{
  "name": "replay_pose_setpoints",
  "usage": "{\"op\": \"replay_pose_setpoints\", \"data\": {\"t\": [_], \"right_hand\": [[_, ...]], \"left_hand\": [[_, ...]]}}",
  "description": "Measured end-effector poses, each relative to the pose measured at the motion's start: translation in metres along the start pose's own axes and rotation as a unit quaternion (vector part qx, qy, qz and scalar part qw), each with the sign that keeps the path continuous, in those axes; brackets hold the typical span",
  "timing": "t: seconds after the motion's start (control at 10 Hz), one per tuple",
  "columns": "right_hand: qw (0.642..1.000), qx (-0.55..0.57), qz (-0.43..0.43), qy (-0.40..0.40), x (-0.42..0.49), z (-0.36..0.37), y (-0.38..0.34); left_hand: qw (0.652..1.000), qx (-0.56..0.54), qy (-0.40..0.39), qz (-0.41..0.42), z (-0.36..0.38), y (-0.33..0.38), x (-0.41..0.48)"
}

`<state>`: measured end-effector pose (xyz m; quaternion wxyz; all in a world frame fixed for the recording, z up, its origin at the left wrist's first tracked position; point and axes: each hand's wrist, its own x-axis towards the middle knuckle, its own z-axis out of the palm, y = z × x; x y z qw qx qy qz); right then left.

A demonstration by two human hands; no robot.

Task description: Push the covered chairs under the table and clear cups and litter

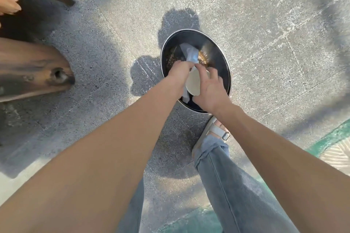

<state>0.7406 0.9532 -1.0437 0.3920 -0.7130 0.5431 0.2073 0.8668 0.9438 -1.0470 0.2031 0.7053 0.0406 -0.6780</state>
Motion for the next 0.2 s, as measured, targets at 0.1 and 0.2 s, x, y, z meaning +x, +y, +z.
{"op": "replay_pose_setpoints", "data": {"t": [0.1, 0.2], "right_hand": [[0.999, 0.016, 0.009, -0.041, -0.005, -0.010, -0.007], [0.999, 0.015, -0.015, -0.048, -0.013, -0.020, -0.015]], "left_hand": [[0.998, -0.061, -0.016, -0.017, -0.001, -0.004, -0.017], [0.994, -0.106, -0.005, 0.021, -0.008, -0.007, -0.033]]}}
